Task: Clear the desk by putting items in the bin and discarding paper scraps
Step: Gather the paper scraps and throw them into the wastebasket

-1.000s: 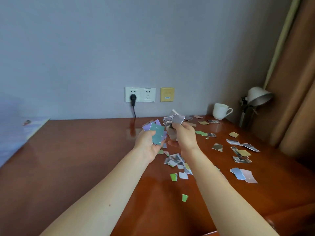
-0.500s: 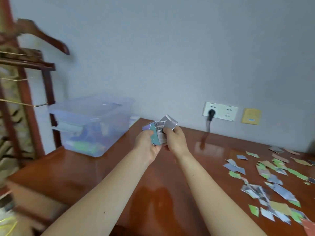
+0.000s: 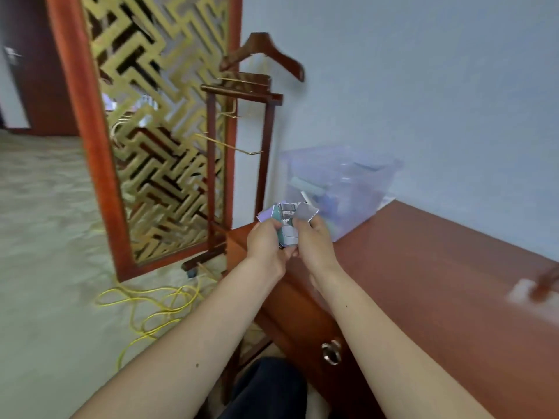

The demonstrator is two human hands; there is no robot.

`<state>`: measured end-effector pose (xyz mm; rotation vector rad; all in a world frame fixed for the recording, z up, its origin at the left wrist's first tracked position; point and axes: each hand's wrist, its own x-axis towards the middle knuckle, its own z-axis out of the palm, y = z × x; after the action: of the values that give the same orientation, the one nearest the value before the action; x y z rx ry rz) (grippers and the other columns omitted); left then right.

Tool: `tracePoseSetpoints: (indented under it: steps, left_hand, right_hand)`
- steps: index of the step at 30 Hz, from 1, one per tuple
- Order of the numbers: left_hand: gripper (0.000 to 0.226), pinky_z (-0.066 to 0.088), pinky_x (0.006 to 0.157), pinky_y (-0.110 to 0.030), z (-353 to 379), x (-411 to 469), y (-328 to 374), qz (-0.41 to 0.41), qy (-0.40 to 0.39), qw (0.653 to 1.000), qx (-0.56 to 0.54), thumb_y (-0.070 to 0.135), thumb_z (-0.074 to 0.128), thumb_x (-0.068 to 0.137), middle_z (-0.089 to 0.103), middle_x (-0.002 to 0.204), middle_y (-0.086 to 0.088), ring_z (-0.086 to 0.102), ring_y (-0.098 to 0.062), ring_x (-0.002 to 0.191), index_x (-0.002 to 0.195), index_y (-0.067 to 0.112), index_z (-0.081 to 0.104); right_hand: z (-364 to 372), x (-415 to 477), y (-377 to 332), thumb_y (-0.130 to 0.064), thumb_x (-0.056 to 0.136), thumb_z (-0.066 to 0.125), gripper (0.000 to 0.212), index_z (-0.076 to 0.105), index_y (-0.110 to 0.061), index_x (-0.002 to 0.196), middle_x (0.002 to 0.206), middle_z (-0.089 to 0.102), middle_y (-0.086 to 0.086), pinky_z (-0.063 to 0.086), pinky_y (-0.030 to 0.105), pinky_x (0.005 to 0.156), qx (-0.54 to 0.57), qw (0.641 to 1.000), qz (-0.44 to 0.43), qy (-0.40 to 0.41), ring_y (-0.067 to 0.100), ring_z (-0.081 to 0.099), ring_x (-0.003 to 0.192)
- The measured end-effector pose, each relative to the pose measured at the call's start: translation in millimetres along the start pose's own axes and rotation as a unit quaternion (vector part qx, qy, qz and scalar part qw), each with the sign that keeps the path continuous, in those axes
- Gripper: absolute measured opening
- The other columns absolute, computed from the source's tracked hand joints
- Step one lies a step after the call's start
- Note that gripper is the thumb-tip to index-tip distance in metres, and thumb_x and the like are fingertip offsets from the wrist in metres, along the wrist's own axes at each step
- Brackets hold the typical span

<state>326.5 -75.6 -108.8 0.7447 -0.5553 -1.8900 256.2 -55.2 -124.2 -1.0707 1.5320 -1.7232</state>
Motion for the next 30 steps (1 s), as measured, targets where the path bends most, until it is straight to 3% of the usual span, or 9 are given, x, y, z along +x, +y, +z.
tracePoseSetpoints:
  steps: [4,7,12,17,22,26,28,30]
  left_hand:
    - [0.028,0.042,0.058,-0.029,-61.1,2.7,23.2,0.027,0.050,0.998,0.018,-0.006,0.037,0.089,0.057,0.078,-0.011,0.055,-0.021,0.061,0.091,0.011,0.059]
    - [0.029,0.045,0.060,-0.031,-111.1,9.4,33.9,0.038,0.081,0.996,0.017,-0.006,0.038,0.089,0.060,0.082,-0.011,0.057,-0.022,0.065,0.094,0.012,0.061]
    - [0.026,0.053,0.049,-0.027,-195.7,29.7,31.9,0.010,0.143,0.989,0.017,-0.003,0.040,0.089,0.060,0.090,-0.014,0.061,-0.022,0.071,0.105,0.007,0.057]
    - [0.014,0.050,0.047,-0.026,-269.4,53.1,10.9,-0.031,0.215,0.975,0.050,-0.002,0.044,0.087,0.057,0.088,-0.016,0.057,-0.023,0.071,0.091,0.006,0.055]
    - [0.014,0.049,0.061,-0.034,-325.7,66.5,-11.6,-0.099,0.251,0.961,0.053,-0.004,0.044,0.089,0.056,0.078,-0.016,0.055,-0.025,0.069,0.083,0.003,0.055]
    - [0.015,0.048,0.062,-0.036,-358.9,76.4,-24.7,-0.143,0.282,0.947,0.054,-0.005,0.045,0.086,0.055,0.076,-0.018,0.053,-0.028,0.067,0.077,0.001,0.055]
    - [0.016,0.048,0.063,-0.038,-370.6,79.3,-28.9,-0.159,0.301,0.940,0.033,-0.001,0.045,0.090,0.056,0.076,-0.017,0.055,-0.028,0.069,0.080,0.003,0.056]
    - [0.017,0.049,0.065,-0.040,-379.1,82.2,-30.2,-0.168,0.312,0.935,0.008,0.004,0.044,0.094,0.059,0.079,-0.016,0.056,-0.028,0.070,0.089,0.006,0.060]
  right_hand:
    - [57.7,-15.1,27.4,-0.011,0.093,0.044,0.033,0.066,-0.018,0.115,0.103,0.071,0.002,0.046,0.022,0.062,0.010,0.998,0.026,-0.047,0.012,0.064,0.083]
    - [95.4,-28.8,49.1,-0.008,0.093,0.044,0.029,0.067,-0.022,0.104,0.095,0.070,0.001,0.045,0.022,0.059,-0.002,0.996,0.049,-0.075,0.011,0.063,0.076]
    - [145.0,-50.1,103.9,-0.013,0.090,0.048,0.027,0.067,-0.023,0.107,0.104,0.071,0.009,0.050,0.035,0.072,-0.037,0.988,0.108,-0.106,0.026,0.067,0.093]
    - [176.5,-64.6,160.9,-0.012,0.085,0.047,0.025,0.067,-0.027,0.088,0.101,0.070,0.016,0.056,0.047,0.078,-0.073,0.972,0.183,-0.132,0.032,0.067,0.091]
    - [192.6,-71.0,212.5,-0.010,0.097,0.043,0.026,0.063,-0.023,0.105,0.088,0.064,0.003,0.052,0.027,0.057,-0.081,0.940,0.288,-0.166,0.016,0.061,0.069]
    - [204.2,-74.3,250.4,-0.010,0.096,0.042,0.023,0.061,-0.023,0.096,0.093,0.065,0.006,0.055,0.038,0.070,-0.114,0.912,0.348,-0.184,0.021,0.062,0.076]
    - [209.6,-76.0,265.9,-0.009,0.096,0.042,0.026,0.061,-0.023,0.105,0.101,0.067,0.007,0.057,0.044,0.078,-0.131,0.898,0.370,-0.197,0.024,0.066,0.083]
    - [213.9,-76.1,279.6,-0.006,0.095,0.040,0.033,0.059,-0.019,0.119,0.107,0.068,0.010,0.058,0.043,0.076,-0.133,0.892,0.387,-0.193,0.026,0.068,0.089]
